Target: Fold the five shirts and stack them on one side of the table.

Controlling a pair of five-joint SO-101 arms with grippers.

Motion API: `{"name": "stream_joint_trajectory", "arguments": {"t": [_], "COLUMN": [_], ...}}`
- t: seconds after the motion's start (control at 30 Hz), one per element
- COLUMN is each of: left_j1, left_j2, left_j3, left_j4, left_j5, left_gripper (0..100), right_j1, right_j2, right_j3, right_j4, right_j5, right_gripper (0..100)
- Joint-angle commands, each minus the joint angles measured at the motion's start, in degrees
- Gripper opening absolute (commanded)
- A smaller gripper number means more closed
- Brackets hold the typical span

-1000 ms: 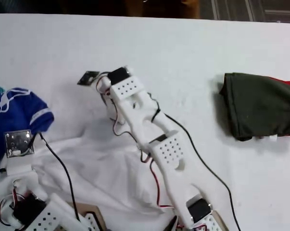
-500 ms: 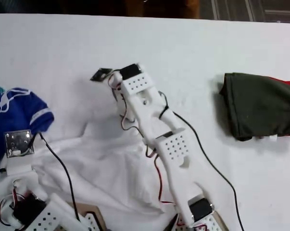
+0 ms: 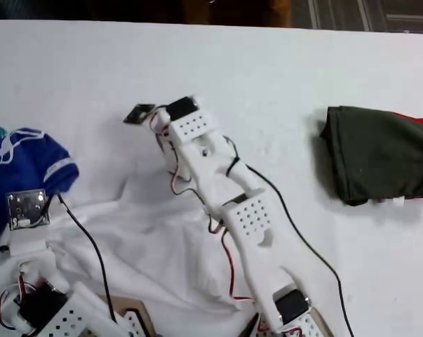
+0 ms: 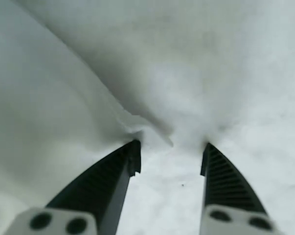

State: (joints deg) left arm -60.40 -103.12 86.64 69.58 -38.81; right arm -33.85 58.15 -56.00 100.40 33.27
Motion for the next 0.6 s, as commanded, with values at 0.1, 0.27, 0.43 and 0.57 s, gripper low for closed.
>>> {"name": "stream_joint_trajectory", "arguments": {"t": [0.1, 0.27, 0.43, 0.57], "left_j1": [0.62, 0.62, 0.62, 0.62], "left_j2": [-1.32, -1.32, -1.32, -1.32], "left_j3": [-2.51, -2.51, -2.51, -2.51], "left_j4": [-0.70, -0.79, -0.88, -0.97], "left_j5": [-0.18, -0.18, -0.26, -0.26], "left_gripper": [3, 3, 3, 3], "right_j1": [-3.03, -3.38, -3.65, -3.65], "right_j2": [-2.07, -2.42, -2.59, -2.68], "right_j3": [-0.70, 2.20, 1.85, 1.85], "right_j4": [1.01, 1.01, 1.01, 1.01], "right_j5": [0.79, 0.79, 0.79, 0.79], "right_gripper": [20.3, 19.8, 1.6, 2.2]}}
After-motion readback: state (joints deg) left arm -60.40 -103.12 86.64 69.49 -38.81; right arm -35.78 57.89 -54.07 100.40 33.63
